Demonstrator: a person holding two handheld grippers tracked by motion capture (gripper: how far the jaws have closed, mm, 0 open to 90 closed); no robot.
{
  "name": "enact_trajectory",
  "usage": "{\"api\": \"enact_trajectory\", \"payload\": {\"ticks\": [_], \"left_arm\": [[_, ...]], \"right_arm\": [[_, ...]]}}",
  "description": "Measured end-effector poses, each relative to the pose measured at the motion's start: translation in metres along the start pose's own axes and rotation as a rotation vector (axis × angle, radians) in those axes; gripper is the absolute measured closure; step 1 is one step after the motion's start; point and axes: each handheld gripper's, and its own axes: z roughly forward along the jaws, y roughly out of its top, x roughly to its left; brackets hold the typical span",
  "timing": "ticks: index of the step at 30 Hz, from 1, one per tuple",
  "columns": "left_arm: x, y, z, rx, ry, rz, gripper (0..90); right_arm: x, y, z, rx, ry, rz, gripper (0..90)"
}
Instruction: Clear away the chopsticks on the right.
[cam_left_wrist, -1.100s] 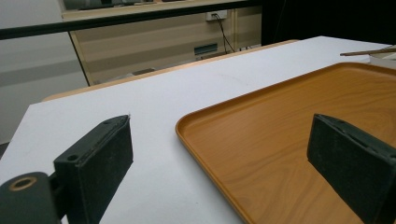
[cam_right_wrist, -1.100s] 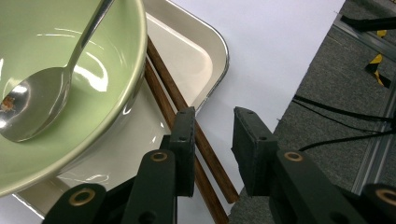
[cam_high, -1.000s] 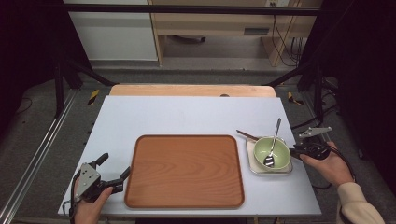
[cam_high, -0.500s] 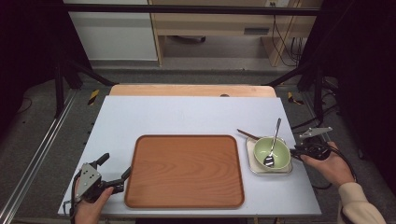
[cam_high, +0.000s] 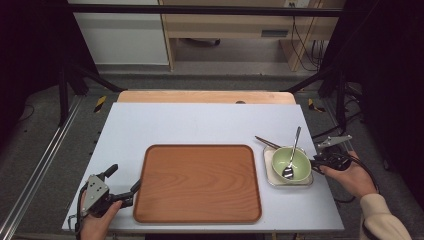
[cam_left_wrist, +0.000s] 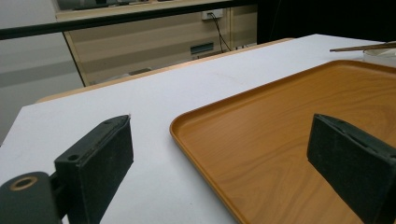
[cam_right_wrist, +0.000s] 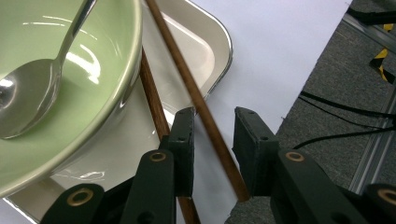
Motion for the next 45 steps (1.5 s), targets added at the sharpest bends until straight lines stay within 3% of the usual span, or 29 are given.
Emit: {"api": "enact_trajectory", "payload": {"ticks": [10, 18, 22, 25, 29, 35, 45], "left_arm": [[0.000, 0.000, 0.000, 0.003, -0.005, 0.004, 6.7], [0.000, 0.000, 0.000, 0.003, -0.004, 0.005, 6.7], [0.000, 0.000, 0.000, 0.001, -0.003, 0.005, 6.7], [0.000, 0.000, -0.001, 0.000, -0.001, 0.003, 6.7], [0.000, 0.000, -0.001, 0.000, 0.000, 0.002, 6.7], [0.001, 0.001, -0.001, -0.002, 0.004, 0.000, 6.7], [0.000, 0.001, -0.002, -0.006, 0.006, 0.000, 6.7]], "right_arm": [[0.000, -0.001, 0.003, 0.016, -0.001, 0.005, 70.1], [0.000, -0.003, 0.006, 0.036, -0.008, -0.018, 72.4], [0.001, -0.002, 0.006, 0.039, -0.005, -0.019, 75.3], [0.003, -0.002, 0.006, 0.034, 0.003, -0.035, 83.8], [0.004, -0.001, 0.003, 0.011, 0.006, -0.046, 84.7], [0.001, 0.005, -0.008, -0.031, -0.063, -0.020, 84.8], [0.003, 0.033, -0.043, -0.128, -0.223, 0.041, 84.8]]}}
